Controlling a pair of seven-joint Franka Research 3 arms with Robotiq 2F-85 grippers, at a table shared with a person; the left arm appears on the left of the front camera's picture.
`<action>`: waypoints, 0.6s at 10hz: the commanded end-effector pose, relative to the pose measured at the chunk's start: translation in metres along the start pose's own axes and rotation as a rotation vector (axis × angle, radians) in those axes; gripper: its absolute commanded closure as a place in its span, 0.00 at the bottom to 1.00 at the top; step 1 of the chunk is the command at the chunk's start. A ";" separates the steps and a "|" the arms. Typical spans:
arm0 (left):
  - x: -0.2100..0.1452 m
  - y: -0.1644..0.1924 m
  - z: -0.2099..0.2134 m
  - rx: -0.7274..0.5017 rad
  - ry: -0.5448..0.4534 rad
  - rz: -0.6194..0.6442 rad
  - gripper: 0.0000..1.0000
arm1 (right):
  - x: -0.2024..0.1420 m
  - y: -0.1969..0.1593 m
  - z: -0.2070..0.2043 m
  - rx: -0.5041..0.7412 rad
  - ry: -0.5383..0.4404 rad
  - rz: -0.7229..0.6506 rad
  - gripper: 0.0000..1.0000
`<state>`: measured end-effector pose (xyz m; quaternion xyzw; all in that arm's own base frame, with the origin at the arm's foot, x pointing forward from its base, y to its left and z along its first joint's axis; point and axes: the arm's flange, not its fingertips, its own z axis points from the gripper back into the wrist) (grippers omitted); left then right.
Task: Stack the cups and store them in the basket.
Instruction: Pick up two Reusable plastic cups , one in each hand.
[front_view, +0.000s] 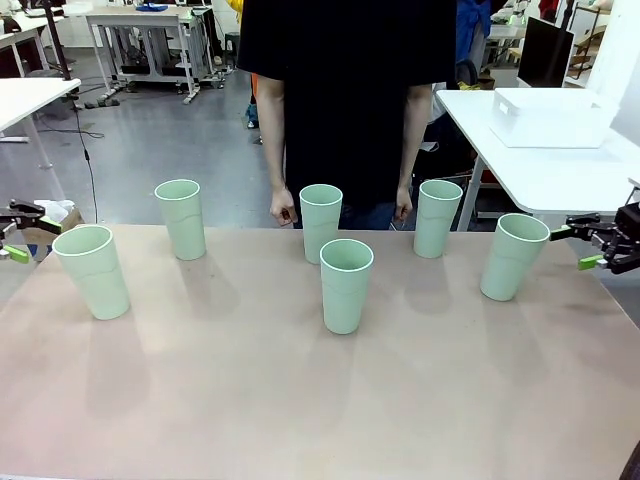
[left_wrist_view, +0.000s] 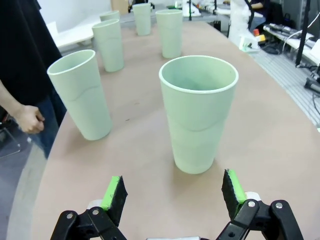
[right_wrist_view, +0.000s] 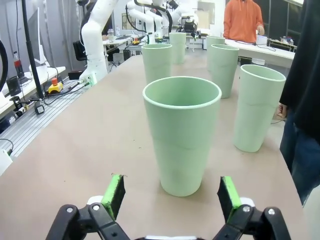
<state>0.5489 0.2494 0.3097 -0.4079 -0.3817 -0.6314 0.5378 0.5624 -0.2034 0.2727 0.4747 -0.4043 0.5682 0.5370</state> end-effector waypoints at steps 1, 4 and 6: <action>-0.011 0.002 0.002 -0.021 -0.112 -0.007 0.00 | -0.003 0.000 -0.012 -0.009 -0.057 -0.018 0.00; -0.020 -0.005 -0.009 0.015 -0.208 0.004 0.00 | -0.009 0.003 -0.027 -0.044 -0.123 -0.019 0.00; -0.028 -0.008 -0.017 0.043 -0.232 0.030 0.00 | -0.014 0.005 -0.037 -0.070 -0.147 0.001 0.00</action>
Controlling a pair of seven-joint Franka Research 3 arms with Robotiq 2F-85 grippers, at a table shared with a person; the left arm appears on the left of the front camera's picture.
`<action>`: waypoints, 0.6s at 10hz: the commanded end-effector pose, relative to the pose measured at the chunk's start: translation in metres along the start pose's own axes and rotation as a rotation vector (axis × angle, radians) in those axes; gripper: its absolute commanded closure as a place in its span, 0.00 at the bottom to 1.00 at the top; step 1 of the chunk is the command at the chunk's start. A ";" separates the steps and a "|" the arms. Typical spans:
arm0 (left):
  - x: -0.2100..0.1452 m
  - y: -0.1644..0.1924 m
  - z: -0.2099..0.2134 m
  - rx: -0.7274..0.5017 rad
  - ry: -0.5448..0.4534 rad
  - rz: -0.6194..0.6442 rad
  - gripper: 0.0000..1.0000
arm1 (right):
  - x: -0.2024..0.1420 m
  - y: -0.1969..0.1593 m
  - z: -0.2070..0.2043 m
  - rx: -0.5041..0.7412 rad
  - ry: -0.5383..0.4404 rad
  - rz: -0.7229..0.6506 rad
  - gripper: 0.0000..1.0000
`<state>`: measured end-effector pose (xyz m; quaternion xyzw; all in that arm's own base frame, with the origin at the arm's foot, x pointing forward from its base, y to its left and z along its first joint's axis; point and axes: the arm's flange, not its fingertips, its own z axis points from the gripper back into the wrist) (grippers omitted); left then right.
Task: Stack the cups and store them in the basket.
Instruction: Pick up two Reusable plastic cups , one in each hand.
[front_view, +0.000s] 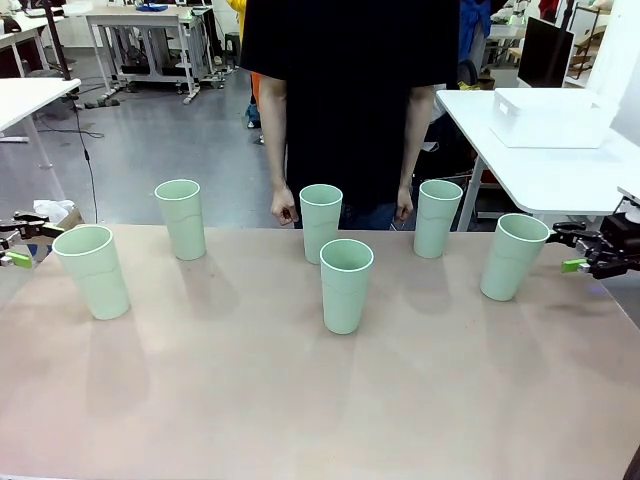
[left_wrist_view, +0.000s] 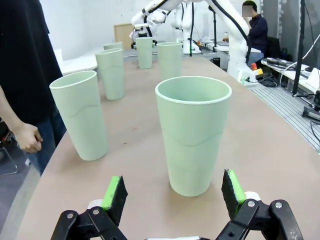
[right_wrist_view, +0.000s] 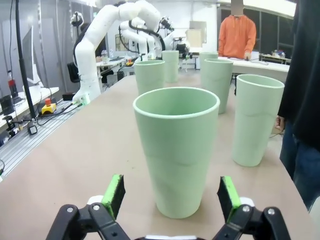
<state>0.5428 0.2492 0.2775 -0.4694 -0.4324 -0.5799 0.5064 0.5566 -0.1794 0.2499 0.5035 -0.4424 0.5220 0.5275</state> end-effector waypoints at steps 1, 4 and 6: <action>-0.003 -0.003 -0.008 0.050 -0.042 0.016 0.00 | -0.002 0.003 -0.013 -0.034 -0.030 0.036 0.00; -0.012 -0.009 -0.017 0.079 -0.057 0.022 0.00 | -0.007 0.001 -0.021 -0.050 -0.026 0.054 0.00; -0.015 -0.011 -0.020 0.102 -0.079 0.017 0.00 | -0.011 -0.003 -0.026 -0.059 -0.019 0.049 0.00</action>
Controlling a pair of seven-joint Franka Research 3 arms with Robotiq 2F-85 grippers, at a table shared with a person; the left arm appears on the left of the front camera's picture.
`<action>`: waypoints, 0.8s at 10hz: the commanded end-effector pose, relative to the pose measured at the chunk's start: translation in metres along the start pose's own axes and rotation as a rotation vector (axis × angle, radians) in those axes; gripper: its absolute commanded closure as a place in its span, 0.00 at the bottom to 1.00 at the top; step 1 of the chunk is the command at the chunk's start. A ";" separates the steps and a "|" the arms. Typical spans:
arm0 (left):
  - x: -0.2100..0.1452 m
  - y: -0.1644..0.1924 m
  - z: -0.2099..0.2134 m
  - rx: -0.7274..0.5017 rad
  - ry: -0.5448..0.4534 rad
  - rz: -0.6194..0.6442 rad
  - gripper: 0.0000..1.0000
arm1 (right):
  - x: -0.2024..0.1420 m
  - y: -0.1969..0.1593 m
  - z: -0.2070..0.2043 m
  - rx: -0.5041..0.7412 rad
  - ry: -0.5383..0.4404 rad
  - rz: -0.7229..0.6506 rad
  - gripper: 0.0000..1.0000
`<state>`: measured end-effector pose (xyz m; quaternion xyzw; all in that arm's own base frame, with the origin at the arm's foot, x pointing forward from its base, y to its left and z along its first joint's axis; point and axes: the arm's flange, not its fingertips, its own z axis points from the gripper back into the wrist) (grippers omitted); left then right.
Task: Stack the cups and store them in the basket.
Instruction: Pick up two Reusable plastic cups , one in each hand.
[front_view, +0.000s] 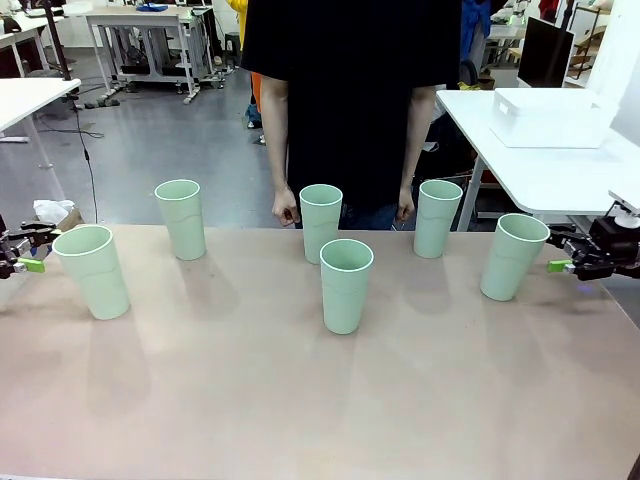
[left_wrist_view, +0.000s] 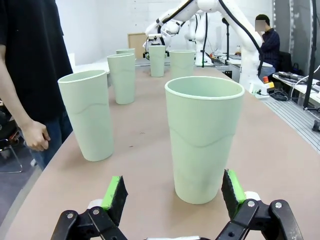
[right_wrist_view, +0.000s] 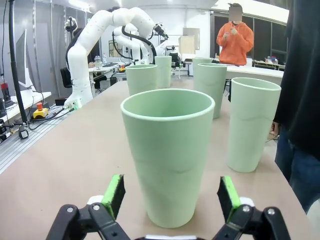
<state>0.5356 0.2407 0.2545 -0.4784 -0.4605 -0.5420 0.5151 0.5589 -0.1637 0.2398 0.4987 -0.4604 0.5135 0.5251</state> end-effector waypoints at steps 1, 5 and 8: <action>0.003 -0.007 -0.009 0.027 -0.018 -0.019 0.00 | -0.005 0.001 -0.013 -0.023 0.009 0.028 0.00; -0.003 -0.018 -0.028 -0.053 -0.027 -0.040 0.00 | -0.008 0.000 -0.023 -0.025 0.011 0.033 0.00; -0.006 -0.024 -0.037 -0.061 -0.034 -0.049 0.00 | -0.011 0.002 -0.030 -0.006 0.004 0.026 0.00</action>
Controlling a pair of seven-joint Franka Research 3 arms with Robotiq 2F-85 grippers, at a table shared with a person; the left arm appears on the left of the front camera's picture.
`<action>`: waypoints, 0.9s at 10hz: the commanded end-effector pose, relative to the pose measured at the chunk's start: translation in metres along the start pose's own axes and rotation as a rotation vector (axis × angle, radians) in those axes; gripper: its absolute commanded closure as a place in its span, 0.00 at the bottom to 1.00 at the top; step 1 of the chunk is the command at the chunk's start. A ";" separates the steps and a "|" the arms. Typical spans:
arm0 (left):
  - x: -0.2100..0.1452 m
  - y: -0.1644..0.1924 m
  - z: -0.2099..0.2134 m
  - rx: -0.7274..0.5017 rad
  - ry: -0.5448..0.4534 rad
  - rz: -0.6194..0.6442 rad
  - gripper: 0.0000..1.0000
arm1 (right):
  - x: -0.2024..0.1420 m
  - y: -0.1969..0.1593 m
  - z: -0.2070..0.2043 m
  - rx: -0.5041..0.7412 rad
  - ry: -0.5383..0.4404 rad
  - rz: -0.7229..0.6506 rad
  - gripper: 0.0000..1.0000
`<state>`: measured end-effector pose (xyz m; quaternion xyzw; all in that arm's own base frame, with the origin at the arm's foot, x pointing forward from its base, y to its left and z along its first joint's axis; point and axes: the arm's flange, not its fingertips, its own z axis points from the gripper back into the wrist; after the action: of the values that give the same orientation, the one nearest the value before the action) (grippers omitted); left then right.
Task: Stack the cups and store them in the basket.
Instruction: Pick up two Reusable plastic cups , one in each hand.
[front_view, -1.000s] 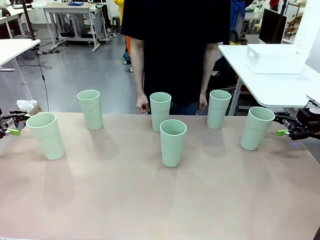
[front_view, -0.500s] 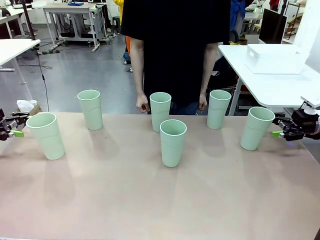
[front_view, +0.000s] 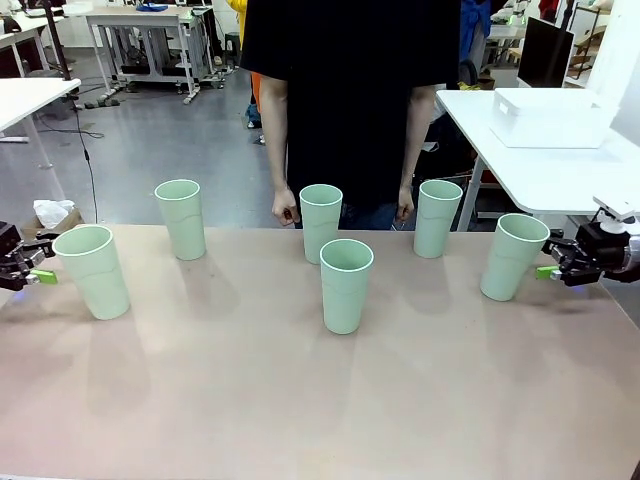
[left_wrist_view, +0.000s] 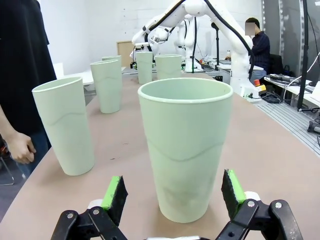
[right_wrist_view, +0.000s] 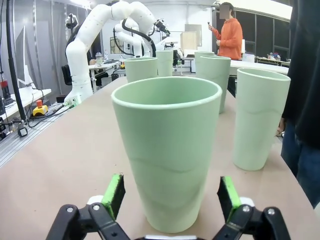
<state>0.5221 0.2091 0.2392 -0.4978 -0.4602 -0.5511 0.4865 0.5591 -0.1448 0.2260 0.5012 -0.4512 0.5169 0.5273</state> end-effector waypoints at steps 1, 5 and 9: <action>0.004 -0.012 -0.005 -0.006 -0.004 -0.030 0.00 | 0.000 0.003 -0.012 -0.013 -0.017 0.030 0.00; 0.001 -0.014 -0.011 0.001 -0.030 -0.042 0.00 | -0.003 0.002 -0.021 -0.008 -0.038 0.020 0.00; -0.006 -0.017 -0.028 0.004 -0.048 -0.084 0.00 | -0.007 0.002 -0.028 0.007 -0.053 0.003 0.00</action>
<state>0.5204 0.1911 0.2371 -0.5036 -0.4755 -0.5517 0.4646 0.5571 -0.1245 0.2174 0.5177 -0.4503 0.5091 0.5197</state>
